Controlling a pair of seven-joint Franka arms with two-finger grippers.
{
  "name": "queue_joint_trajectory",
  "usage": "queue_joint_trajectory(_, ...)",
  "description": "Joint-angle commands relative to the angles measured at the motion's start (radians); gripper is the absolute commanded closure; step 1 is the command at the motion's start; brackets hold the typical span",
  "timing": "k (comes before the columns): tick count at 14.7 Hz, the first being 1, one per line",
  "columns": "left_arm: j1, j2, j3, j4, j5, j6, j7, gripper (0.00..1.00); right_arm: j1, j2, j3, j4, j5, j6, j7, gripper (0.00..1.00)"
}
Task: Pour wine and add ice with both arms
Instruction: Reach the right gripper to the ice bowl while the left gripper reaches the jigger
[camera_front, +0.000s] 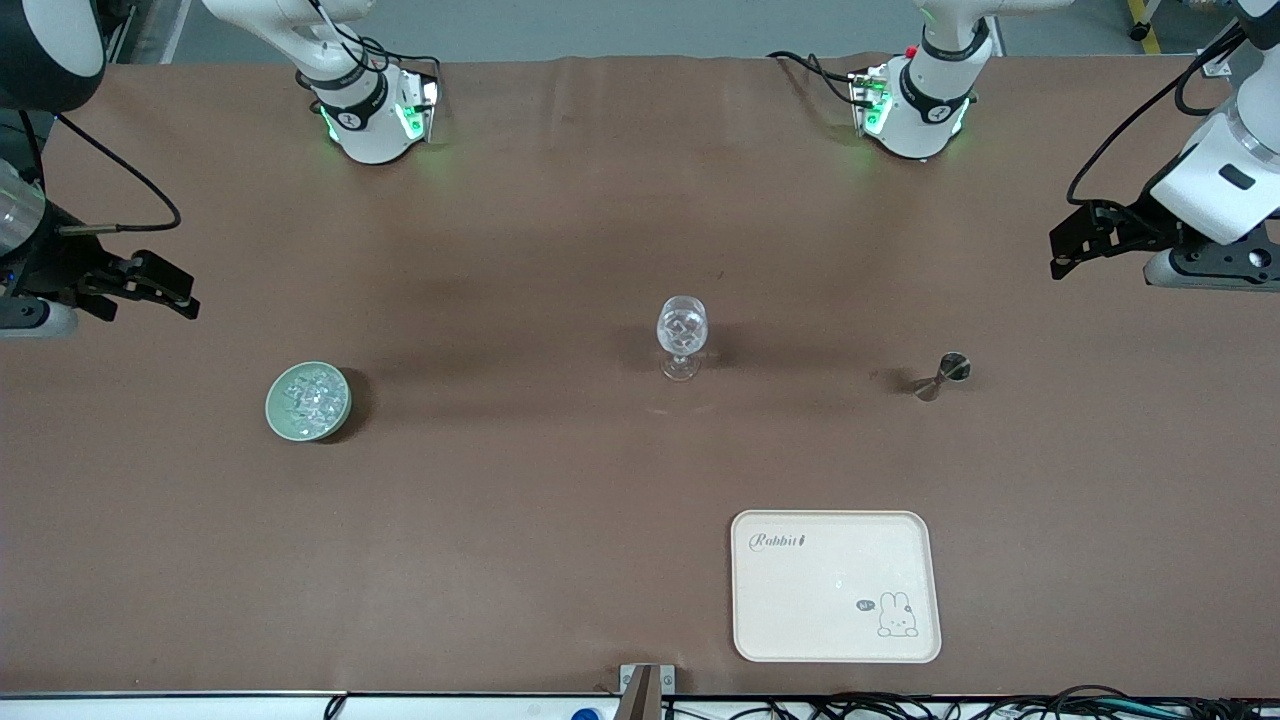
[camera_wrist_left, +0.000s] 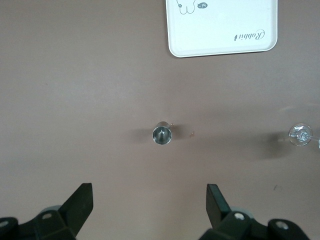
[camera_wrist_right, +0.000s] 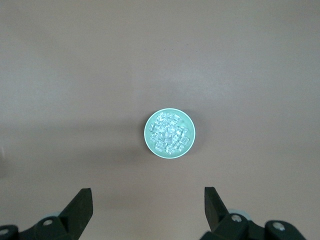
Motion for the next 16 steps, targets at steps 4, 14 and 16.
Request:
queue_joint_trajectory(4, 0.014, 0.001, 0.007, 0.041, -0.009, -0.028, 0.001, 0.00, -0.003, 0.019, -0.002, -0.006, -0.014, 0.020, -0.010, 0.02)
queue_joint_trajectory(14, 0.074, 0.102, 0.005, 0.038, -0.017, -0.036, -0.161, 0.00, -0.006, 0.045, -0.004, -0.038, -0.013, 0.090, -0.010, 0.02)
queue_joint_trajectory(16, 0.101, 0.116, 0.007, 0.002, -0.096, -0.030, -0.192, 0.00, -0.021, 0.046, -0.004, -0.064, -0.013, 0.116, -0.010, 0.03)
